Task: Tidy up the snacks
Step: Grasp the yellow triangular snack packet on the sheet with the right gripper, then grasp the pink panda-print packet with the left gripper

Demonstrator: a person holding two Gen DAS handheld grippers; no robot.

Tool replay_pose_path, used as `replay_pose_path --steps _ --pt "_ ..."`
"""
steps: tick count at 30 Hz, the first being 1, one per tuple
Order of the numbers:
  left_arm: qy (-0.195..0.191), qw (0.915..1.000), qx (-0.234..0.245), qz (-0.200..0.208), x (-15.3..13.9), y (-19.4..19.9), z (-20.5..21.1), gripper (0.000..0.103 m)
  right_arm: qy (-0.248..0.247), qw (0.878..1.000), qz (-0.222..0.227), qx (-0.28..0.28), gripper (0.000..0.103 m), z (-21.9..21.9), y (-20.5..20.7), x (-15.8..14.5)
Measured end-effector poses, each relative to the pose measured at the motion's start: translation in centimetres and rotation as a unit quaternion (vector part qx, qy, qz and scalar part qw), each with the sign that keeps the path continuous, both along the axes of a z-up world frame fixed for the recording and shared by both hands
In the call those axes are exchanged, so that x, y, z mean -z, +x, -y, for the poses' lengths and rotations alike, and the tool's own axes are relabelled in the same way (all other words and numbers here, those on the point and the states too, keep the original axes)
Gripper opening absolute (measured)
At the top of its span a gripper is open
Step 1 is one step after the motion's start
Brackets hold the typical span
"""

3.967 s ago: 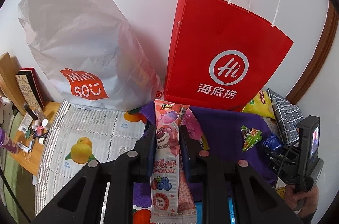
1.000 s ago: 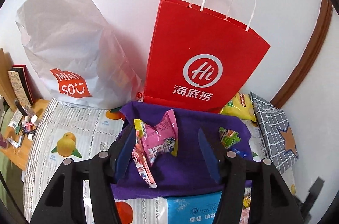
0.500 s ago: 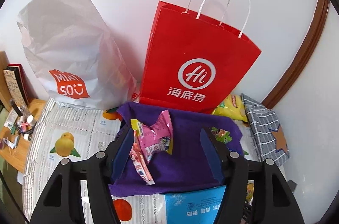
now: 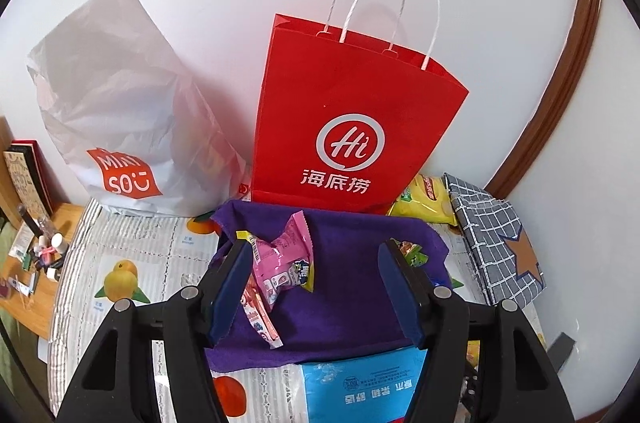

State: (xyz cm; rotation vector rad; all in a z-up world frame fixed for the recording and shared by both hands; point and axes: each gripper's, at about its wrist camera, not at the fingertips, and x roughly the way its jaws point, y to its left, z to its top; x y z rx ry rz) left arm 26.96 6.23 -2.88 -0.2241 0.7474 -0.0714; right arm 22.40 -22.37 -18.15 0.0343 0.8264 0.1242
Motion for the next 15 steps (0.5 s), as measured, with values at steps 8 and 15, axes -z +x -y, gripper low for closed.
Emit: replay_pose_path --steps 8,15 --pt "0.020 0.9997 0.012 0.003 -0.7 -1.1 1.4 0.063 0.012 0.999 0.041 0.018 0.042 1.8 -3.7 -4.0" --pt "0.021 0.9996 0.011 0.014 -1.9 -3.5 2.5 0.063 0.018 0.997 0.069 0.011 0.042 2.5 -7.6 -6.5"
